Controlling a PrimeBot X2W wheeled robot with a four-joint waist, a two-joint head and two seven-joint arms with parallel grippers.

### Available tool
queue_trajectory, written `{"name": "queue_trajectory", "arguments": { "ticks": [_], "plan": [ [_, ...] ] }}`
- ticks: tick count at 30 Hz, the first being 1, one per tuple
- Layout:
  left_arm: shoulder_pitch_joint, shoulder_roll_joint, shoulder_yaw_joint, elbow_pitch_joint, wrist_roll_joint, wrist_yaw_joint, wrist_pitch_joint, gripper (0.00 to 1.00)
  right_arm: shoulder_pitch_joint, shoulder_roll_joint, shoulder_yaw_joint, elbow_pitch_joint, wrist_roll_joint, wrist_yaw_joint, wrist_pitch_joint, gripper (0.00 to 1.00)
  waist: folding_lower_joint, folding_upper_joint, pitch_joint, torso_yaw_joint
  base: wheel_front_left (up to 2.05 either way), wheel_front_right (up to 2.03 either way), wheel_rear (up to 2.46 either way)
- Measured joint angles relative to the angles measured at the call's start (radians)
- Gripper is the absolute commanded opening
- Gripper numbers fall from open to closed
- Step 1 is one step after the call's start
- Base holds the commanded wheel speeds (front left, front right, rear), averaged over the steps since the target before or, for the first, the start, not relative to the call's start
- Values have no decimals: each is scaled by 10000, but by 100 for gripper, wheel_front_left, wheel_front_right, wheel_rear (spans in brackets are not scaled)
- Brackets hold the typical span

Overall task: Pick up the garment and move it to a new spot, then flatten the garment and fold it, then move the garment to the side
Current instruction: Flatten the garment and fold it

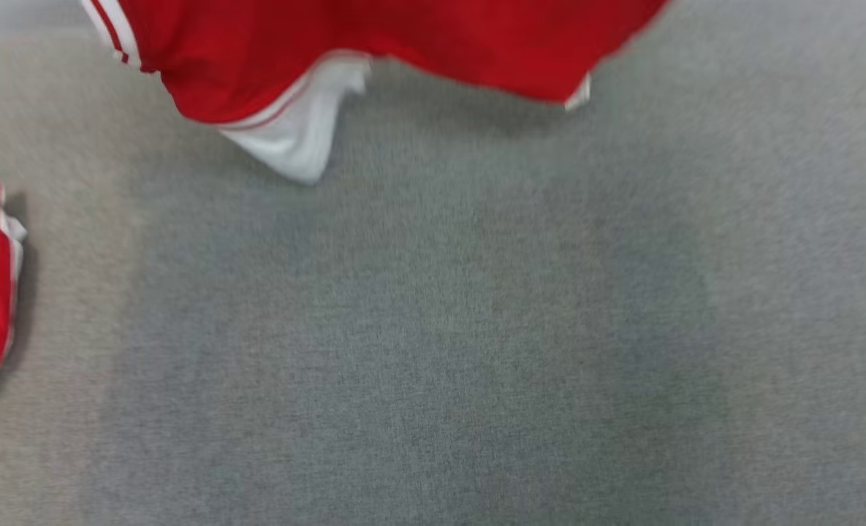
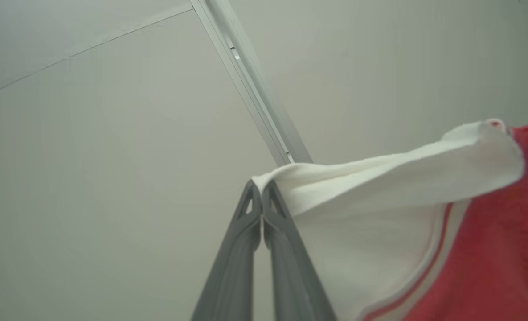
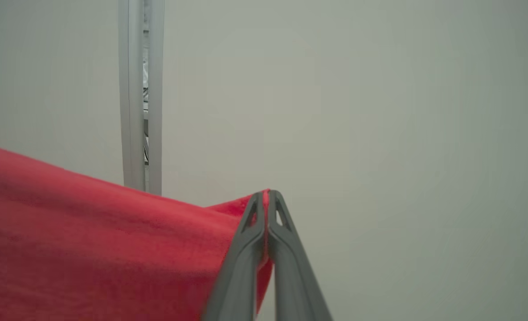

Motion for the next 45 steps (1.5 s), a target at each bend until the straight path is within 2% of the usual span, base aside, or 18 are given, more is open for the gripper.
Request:
{"name": "queue_trajectory", "arguments": {
  "ticks": [3, 5, 8, 11, 14, 16, 23, 30, 34, 37, 40, 45],
  "plan": [
    [-991, -27, -19, 1012, 529, 2, -378, 0, -871, 545, -316, 1045, -723, 2, -861, 0, 0, 0, 785, -74, 0, 0, 0],
    [-1742, -13, 113, 1116, 874, 19, -428, 0, -1629, 740, -761, 1476, -1221, 4, -1563, 0, 0, 0, 1259, -175, 0, 0, 0],
    [-2485, 10, 679, 86, 1371, 36, -468, 0, -2511, 901, -1597, 1824, -2086, 2, -2347, 0, 0, 0, 1934, -346, 0, 0, 0],
    [-2468, -299, 1266, -846, 1444, 36, -470, 0, -2789, 1009, -2249, 2011, -2863, 0, -2562, 0, 0, 0, 2562, -437, 0, 0, 0],
    [-1639, -514, 1150, -1275, 1450, 8, -466, 0, -2704, 1118, -2550, 2249, -3471, 2, -2610, 0, 1, 0, 3070, -394, 0, 0, 0],
    [-1023, -516, 965, -1570, 1070, 2, -458, 0, -2486, 1112, -2817, 2316, -3691, 0, -2625, 0, 1, 0, 3325, -289, 0, 0, 0],
    [1926, 324, 453, -3007, -380, 0, -460, 0, -555, 1147, -3212, 2171, -4010, 2, -2638, 0, 1, 0, 3478, 129, 0, 0, 0],
    [6737, 892, 851, -3975, -1962, 0, -458, 0, 2731, 1218, -2742, 1453, -2824, 2, -2650, 0, 0, 0, 2515, 159, 0, 0, 0],
    [9367, 936, 1214, -4744, -2038, 439, -458, 0, 4667, 1241, -2034, 955, -1423, 2, -2652, 0, 1, 0, 1786, 115, 0, 0, 0],
    [11039, 700, 1427, -5250, -2013, 838, -456, 0, 6091, 1135, -1325, 483, -234, 2, -2652, 0, 0, 0, 1209, 74, 0, 0, 0],
    [12432, 407, 1590, -5712, -1843, 1204, -456, 0, 7344, 734, -696, -276, 790, 4, -2652, 0, 0, 0, 608, 31, 0, 0, 0],
    [14066, -130, 1843, -6343, -1549, 1615, -458, 0, 9221, -54, -194, -1639, 1768, 2, -2652, 0, 0, 0, -360, -42, 0, 0, 0]
  ]
}}
